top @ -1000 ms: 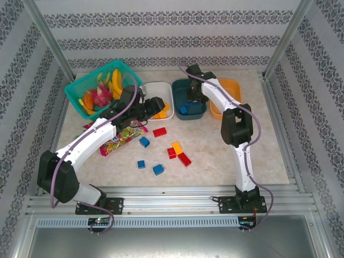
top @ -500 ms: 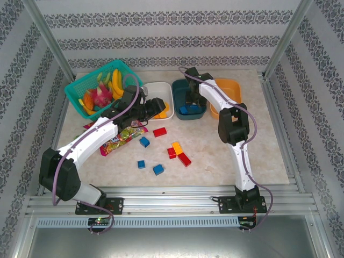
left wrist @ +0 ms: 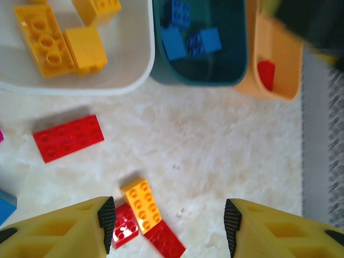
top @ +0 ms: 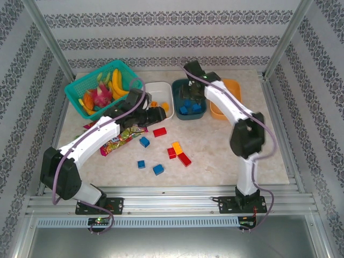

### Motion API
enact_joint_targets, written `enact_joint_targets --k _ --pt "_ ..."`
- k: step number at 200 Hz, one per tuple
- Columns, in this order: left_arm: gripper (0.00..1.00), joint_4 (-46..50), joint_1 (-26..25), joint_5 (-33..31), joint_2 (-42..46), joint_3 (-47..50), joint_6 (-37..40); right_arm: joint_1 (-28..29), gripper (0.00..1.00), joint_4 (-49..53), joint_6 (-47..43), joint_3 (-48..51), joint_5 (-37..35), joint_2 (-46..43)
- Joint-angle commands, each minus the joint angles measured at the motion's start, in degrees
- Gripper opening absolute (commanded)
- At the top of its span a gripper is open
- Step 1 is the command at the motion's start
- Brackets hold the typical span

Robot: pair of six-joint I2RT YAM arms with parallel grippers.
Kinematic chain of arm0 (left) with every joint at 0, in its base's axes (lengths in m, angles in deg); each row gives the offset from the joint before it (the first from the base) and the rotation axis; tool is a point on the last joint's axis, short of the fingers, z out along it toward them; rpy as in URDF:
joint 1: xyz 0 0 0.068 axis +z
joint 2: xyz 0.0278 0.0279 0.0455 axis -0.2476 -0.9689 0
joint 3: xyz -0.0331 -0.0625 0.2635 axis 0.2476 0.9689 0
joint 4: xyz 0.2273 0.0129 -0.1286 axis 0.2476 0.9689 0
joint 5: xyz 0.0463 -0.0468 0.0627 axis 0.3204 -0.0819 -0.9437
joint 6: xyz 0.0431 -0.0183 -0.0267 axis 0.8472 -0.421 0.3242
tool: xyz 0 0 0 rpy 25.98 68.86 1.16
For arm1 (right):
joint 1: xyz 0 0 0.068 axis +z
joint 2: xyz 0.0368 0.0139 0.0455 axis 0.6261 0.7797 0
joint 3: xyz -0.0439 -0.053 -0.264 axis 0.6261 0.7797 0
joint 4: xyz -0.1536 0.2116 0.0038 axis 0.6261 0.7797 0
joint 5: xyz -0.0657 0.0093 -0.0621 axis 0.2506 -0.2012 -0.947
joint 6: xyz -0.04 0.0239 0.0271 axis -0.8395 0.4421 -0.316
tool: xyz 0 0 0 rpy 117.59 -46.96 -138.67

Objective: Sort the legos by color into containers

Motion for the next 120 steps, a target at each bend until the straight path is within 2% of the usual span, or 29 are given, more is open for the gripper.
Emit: enact_joint_targets --k 1,32,60,88,120 --pt "0.59 7.81 -3.49 -1.3 -4.04 -1.58 4.98 1.24 0.65 -11.75 -0.82 15.87 4.18 -14.87" --pt "0.61 11.17 -6.52 -2.9 -11.44 -4.13 -0.1 3.47 0.66 -16.95 0.27 39.38 9.59 -32.97" --pt "0.62 13.9 -9.18 -5.25 -18.5 -8.35 -6.11 6.81 0.7 -17.59 2.02 53.99 14.46 -46.2" --pt "0.63 17.97 -10.97 -7.74 -25.26 -13.83 -9.45 9.39 0.75 -16.49 4.72 61.99 17.17 -53.53" --pt "0.63 17.7 -11.54 -7.83 -29.5 -15.57 -12.27 11.06 0.75 -14.64 6.06 63.95 16.2 -57.35"
